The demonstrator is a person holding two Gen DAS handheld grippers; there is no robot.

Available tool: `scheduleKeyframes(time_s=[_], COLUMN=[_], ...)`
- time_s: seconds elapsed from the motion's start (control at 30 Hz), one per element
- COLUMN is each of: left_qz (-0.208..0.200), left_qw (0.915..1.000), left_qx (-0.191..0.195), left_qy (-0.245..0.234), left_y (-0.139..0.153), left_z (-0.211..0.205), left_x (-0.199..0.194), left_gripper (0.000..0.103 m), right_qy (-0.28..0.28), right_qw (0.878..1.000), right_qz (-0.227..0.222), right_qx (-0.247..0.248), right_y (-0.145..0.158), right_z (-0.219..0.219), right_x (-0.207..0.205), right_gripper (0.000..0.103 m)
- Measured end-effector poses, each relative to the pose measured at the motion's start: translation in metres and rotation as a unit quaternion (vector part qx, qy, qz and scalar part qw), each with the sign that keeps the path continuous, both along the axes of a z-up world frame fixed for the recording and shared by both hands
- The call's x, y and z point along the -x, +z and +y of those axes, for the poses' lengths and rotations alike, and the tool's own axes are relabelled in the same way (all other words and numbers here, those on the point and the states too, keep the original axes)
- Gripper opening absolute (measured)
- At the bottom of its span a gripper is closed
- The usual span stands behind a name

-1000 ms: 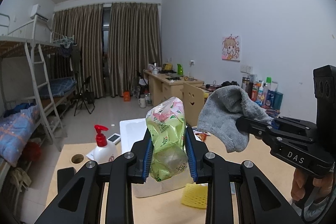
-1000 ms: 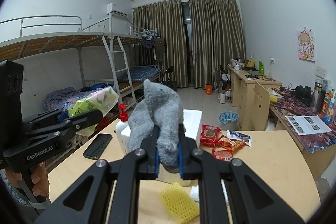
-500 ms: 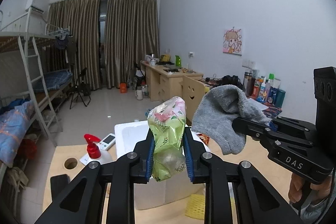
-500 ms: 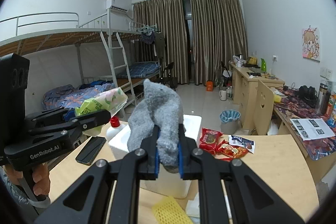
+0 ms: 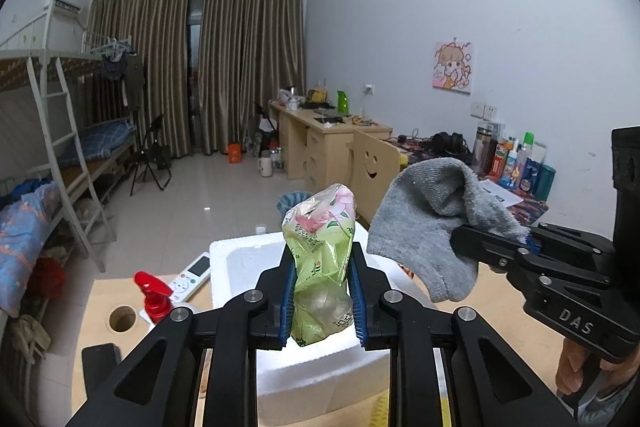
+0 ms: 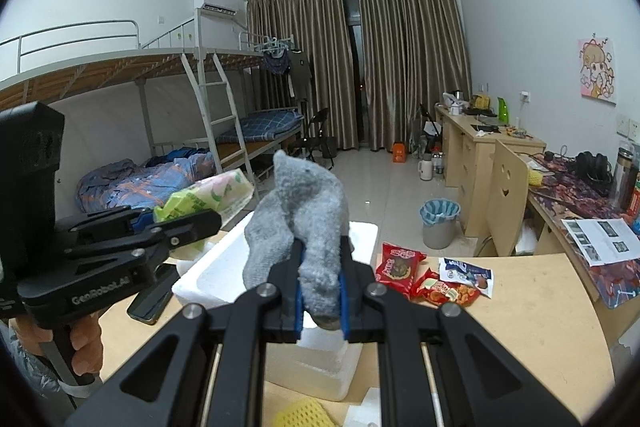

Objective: Organize soft objects
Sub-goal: 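Lift the snack bag and sock together and carry them over the foam box, then open the left tool to drop the snack bag into the foam box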

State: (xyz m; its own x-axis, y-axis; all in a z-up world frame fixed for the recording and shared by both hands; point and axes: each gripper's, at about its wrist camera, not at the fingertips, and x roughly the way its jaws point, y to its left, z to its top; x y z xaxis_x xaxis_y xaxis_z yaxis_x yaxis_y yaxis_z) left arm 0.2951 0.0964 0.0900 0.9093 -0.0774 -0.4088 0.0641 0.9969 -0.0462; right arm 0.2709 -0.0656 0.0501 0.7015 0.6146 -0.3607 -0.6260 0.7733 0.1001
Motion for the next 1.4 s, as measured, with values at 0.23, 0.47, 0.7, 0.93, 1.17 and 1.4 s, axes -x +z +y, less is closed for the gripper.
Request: scheduleKeyframes(time_s=[0.23, 0.47, 0.7, 0.93, 1.17, 1.4], left_qz=[0.02, 0.038, 0.043, 0.047, 0.031, 0.014], left_qw=[0.9998, 0.9992, 0.999, 0.9988, 0.9995, 0.9996], left_qx=[-0.001, 0.003, -0.003, -0.005, -0.009, -0.008], left_qy=[-0.003, -0.01, -0.014, -0.009, 0.004, 0.022], left_y=[-0.014, -0.025, -0.032, -0.036, -0.03, -0.018], left_z=[0.0, 0.0, -0.001, 0.0, 0.001, 0.004], left_x=[-0.025, -0.046, -0.059, -0.063, -0.059, -0.043], left_gripper=[0.025, 0.025, 0.026, 0.043, 0.066, 0.079], right_qy=[-0.004, -0.005, -0.009, -0.014, -0.016, -0.013], right_qw=[1.0, 1.0, 1.0, 1.0, 1.0, 1.0], right_qz=[0.01, 0.02, 0.022, 0.023, 0.024, 0.022], right_qx=[0.004, 0.004, 0.003, -0.001, -0.002, 0.006], right_y=[-0.003, -0.006, -0.008, -0.007, -0.006, -0.005], right_z=[0.004, 0.007, 0.005, 0.002, -0.001, 0.006], right_x=[-0.012, -0.019, -0.023, -0.025, -0.023, -0.021], right_gripper=[0.017, 0.017, 0.017, 0.017, 0.017, 0.017])
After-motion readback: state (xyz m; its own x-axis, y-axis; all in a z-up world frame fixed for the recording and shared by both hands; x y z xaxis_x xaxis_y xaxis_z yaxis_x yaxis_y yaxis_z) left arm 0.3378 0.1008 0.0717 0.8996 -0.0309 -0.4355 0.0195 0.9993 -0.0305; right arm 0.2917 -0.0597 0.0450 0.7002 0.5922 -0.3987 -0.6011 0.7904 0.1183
